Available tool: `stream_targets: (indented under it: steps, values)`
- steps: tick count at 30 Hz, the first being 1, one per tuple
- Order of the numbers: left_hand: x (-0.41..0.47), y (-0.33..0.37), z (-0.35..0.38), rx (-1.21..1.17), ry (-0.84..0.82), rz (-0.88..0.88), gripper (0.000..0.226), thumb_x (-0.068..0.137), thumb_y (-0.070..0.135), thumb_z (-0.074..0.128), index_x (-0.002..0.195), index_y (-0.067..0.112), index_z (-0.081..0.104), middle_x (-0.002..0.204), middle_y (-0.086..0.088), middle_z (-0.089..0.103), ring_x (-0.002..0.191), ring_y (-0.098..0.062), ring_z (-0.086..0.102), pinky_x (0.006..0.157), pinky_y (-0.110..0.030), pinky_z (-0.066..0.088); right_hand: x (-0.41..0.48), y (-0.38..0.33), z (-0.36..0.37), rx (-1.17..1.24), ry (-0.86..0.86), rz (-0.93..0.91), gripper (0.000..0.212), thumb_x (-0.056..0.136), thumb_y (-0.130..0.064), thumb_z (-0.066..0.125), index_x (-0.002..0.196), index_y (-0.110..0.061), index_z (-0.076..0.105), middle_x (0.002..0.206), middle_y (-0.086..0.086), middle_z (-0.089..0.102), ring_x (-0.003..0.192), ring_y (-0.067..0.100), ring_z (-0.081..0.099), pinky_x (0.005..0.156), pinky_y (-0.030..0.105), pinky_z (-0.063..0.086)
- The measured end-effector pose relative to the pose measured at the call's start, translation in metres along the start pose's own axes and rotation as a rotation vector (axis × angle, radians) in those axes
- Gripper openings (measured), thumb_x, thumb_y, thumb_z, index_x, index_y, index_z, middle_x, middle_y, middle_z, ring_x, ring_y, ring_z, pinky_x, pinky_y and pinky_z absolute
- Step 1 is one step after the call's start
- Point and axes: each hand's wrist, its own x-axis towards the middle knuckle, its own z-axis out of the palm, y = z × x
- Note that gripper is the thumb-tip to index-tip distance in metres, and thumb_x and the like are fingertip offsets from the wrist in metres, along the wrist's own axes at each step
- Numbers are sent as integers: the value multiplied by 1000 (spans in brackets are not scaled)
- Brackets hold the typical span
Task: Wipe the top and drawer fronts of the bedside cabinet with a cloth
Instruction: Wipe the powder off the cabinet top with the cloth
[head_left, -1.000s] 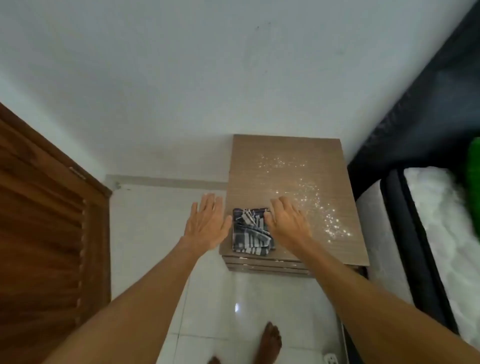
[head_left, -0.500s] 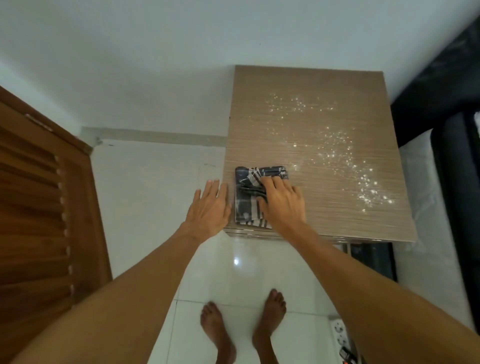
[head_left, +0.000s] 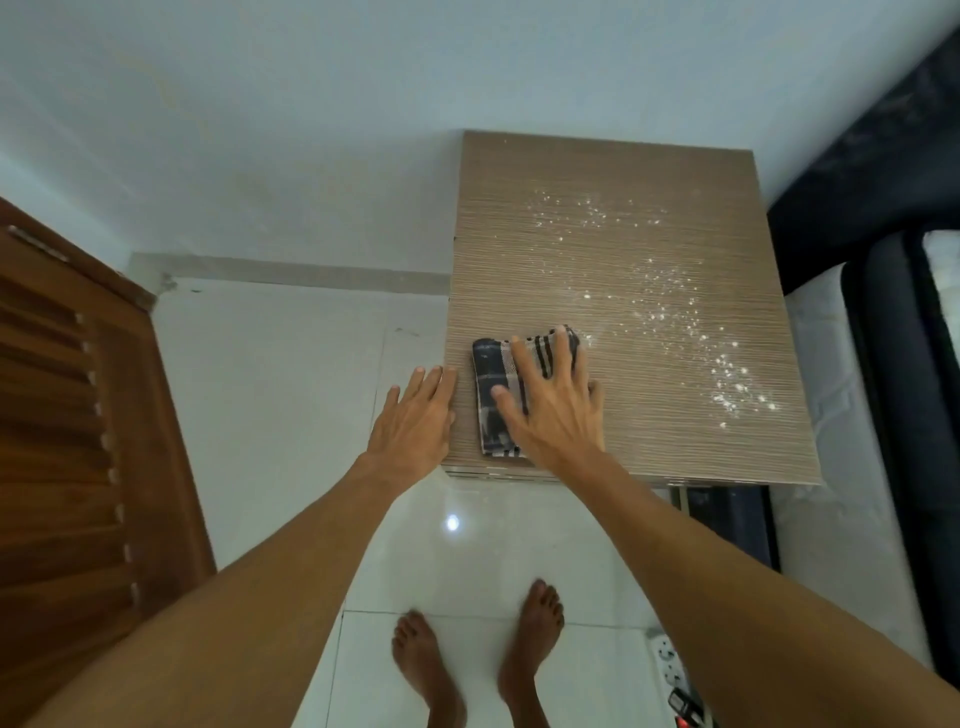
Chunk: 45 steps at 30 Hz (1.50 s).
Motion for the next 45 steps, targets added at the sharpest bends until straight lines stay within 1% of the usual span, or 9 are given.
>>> stream_targets:
  steps: [6, 10, 14, 18, 24, 30, 34, 37, 45]
  values:
    - [14, -13, -10, 53, -9, 35, 58, 103, 26, 36, 154, 15, 11, 163, -6, 12, 150, -27, 7, 121, -47, 13, 2, -20, 23, -88, -76, 101, 82, 84, -81, 22, 151, -44, -6, 161, 11, -19, 144, 47, -13, 111, 68, 10]
    - [34, -16, -16, 64, 29, 80, 57, 103, 26, 35, 153, 13, 12, 161, -6, 17, 148, -26, 14, 119, -47, 20, 3, -23, 29, -141, 61, 132, 69, 92, -69, 30, 152, -43, 8, 162, 12, 3, 142, 42, 12, 105, 58, 30]
    - [53, -11, -23, -32, 32, 47, 59, 102, 22, 39, 153, 11, 12, 160, -8, 21, 147, -28, 20, 117, -47, 26, 15, -17, 31, -106, 177, 70, 60, 89, -49, 54, 145, -34, 38, 146, 16, 39, 111, 37, 45, 83, 48, 48]
    - [78, -2, -38, -186, 60, -9, 62, 98, 13, 47, 152, 10, 17, 155, -9, 29, 135, -29, 39, 106, -45, 41, 43, -11, 24, -52, 227, -7, 57, 82, -30, 68, 137, -21, 52, 122, 18, 53, 95, 34, 51, 68, 45, 55]
    - [126, 11, -68, -292, 73, -91, 63, 92, 4, 51, 149, 6, 23, 151, -12, 34, 129, -33, 45, 106, -43, 41, 133, -3, -23, -4, 274, -33, 53, 92, -29, 56, 143, -23, 43, 135, 14, 45, 111, 31, 43, 77, 41, 52]
    - [156, 16, -79, -471, 129, -160, 60, 87, -5, 49, 143, 13, 36, 128, -11, 53, 112, -30, 55, 95, -36, 47, 255, 7, -62, -96, 336, -251, 49, 94, -28, 53, 141, -21, 45, 134, 15, 48, 113, 33, 44, 83, 43, 50]
    - [154, 17, -77, -519, 125, -170, 72, 89, -8, 50, 152, 14, 24, 149, -5, 40, 122, -25, 52, 96, -20, 36, 319, 3, -79, -194, 290, -408, 53, 91, -29, 52, 142, -24, 41, 139, 11, 45, 113, 36, 44, 86, 45, 46]
    - [154, 18, -77, -542, 128, -182, 74, 89, -8, 50, 153, 13, 20, 155, -4, 33, 130, -25, 48, 104, -22, 34, 343, 0, -80, -336, 178, -558, 60, 88, -33, 48, 146, -26, 33, 144, 6, 43, 116, 35, 43, 89, 48, 42]
    - [157, 14, -70, -561, 123, -204, 76, 89, -8, 49, 154, 13, 17, 159, -6, 26, 142, -24, 32, 115, -28, 28, 362, 4, -56, -317, 24, -475, 67, 91, -70, 16, 151, -42, 17, 164, 1, 2, 149, 27, 8, 112, 60, 16]
